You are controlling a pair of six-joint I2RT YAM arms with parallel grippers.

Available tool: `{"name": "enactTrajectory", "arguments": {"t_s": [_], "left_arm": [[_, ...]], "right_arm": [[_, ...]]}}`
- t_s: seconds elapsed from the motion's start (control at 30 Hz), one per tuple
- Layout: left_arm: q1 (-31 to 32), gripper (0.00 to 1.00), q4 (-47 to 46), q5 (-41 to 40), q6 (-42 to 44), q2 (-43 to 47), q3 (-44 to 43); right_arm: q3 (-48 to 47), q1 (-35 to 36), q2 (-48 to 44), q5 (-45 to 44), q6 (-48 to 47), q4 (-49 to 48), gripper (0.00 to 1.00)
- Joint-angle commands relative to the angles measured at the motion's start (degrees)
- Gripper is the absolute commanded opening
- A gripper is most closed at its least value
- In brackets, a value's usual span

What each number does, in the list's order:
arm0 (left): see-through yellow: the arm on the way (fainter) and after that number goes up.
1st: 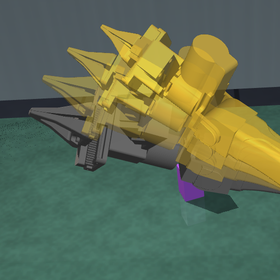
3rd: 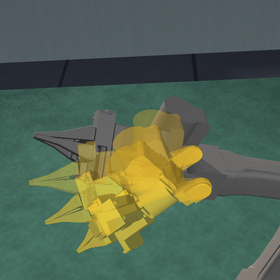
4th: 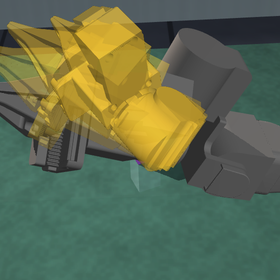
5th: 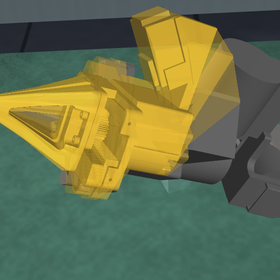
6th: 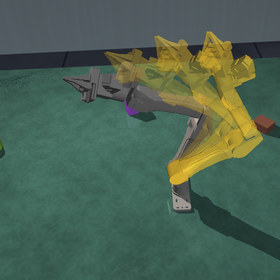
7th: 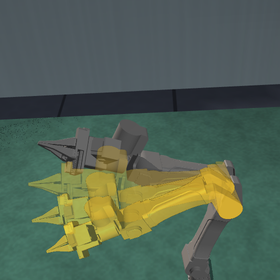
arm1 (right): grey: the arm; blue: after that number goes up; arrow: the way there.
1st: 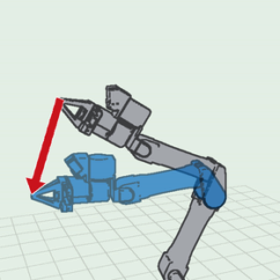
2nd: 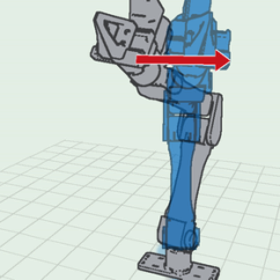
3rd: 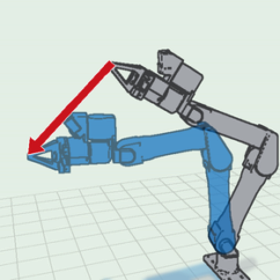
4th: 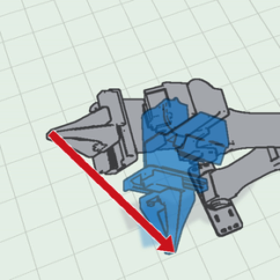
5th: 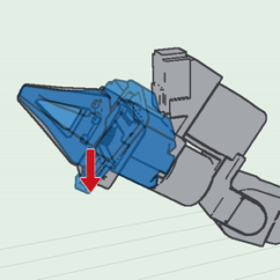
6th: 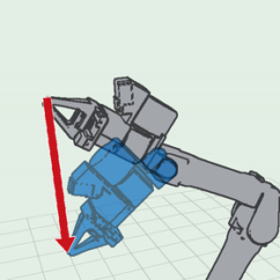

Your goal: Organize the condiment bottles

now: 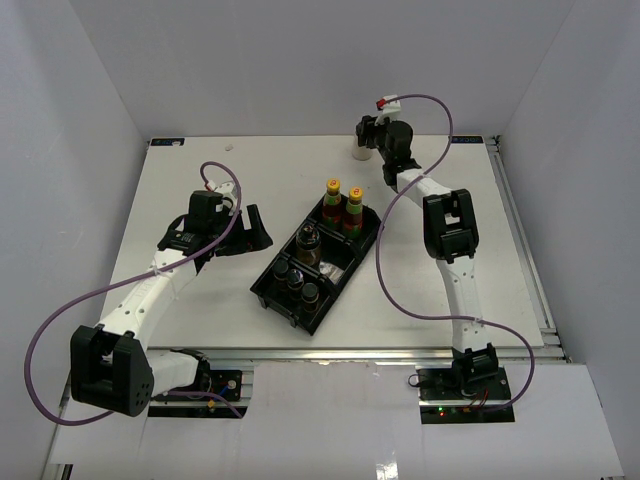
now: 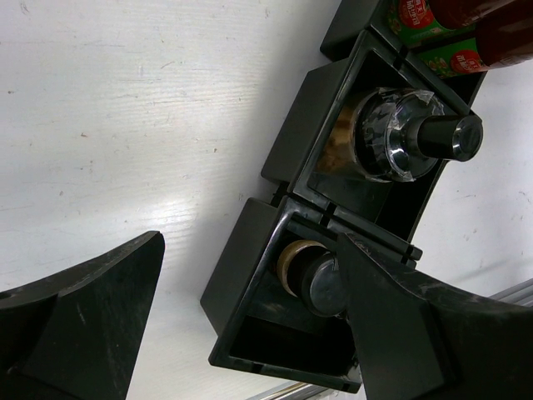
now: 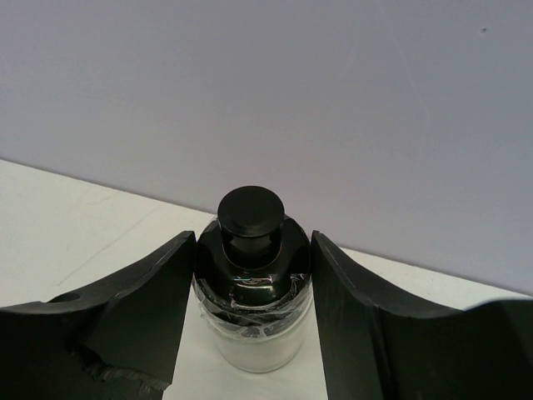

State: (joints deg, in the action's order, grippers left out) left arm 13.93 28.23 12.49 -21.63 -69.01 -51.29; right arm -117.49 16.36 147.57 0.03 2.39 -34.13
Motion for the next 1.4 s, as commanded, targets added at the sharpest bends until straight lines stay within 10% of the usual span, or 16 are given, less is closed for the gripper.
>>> {"name": "enactTrajectory", "arguments": {"t_s": [0.0,0.5,0.97,1.37], "left_arm": [[-0.3,0.95,-0.9,-0.2,0.4,1.7,-1.5],[-0.3,0.95,-1.1,0.9,-0.1,3.6,-1.1],[-0.3,0.95,-1.1,0.4,-0.1,4.0,-0.6],[-0.3,0.95,-1.3,0.3,-0.1,3.1,-0.7]], "right_arm": [[4.3,-0.6,-6.4,-0.8,-2.1,-1.5,0.57],[27.5,-2.6,-23.7,-0.6,-2.1,0.0,0.57],[18.9,-2.7,-20.8,5.6,-5.5,12.7,0.88],[10.3,-2.6,-15.9,2.3,-7.2,22.4,0.93]]}}
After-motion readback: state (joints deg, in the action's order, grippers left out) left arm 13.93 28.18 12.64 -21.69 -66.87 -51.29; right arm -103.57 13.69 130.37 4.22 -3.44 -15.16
